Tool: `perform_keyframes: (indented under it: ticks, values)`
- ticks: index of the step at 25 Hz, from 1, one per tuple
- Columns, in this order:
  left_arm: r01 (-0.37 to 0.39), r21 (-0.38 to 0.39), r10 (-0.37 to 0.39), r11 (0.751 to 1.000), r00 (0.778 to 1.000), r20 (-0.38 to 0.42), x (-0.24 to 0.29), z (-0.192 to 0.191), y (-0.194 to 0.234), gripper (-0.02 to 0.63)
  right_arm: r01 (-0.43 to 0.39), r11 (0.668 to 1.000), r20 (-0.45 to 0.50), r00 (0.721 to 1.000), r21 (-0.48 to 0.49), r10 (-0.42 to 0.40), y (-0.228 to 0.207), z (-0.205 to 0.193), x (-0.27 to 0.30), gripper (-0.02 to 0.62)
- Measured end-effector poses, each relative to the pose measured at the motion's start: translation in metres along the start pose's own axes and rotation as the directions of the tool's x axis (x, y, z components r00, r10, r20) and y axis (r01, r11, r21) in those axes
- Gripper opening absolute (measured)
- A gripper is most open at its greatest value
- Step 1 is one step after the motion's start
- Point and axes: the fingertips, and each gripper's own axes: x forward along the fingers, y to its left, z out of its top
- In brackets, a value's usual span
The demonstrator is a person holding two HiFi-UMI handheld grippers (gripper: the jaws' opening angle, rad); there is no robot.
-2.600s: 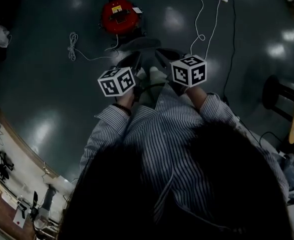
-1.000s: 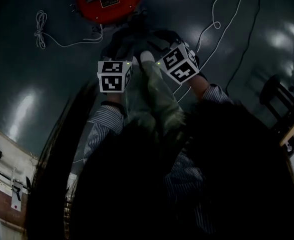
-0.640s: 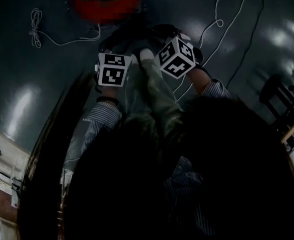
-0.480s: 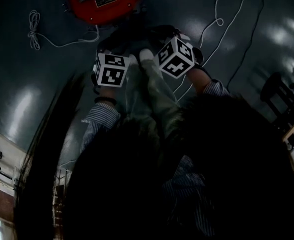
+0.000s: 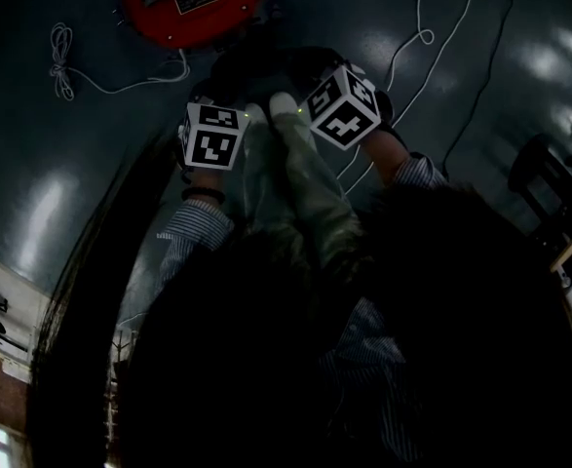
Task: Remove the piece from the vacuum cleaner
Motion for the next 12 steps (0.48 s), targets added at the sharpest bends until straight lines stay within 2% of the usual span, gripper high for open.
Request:
perform_keyframes:
  ticks: [12]
  values:
    - [0.042, -0.032, -0.042, 0.999, 0.999, 0.001, -0.0064, -0.0064, -0.0095, 0.034, -0.015, 1.0, 0.0, 1.0, 0.013, 0.015, 0.0093, -0.0028, -0.0063, 0.026]
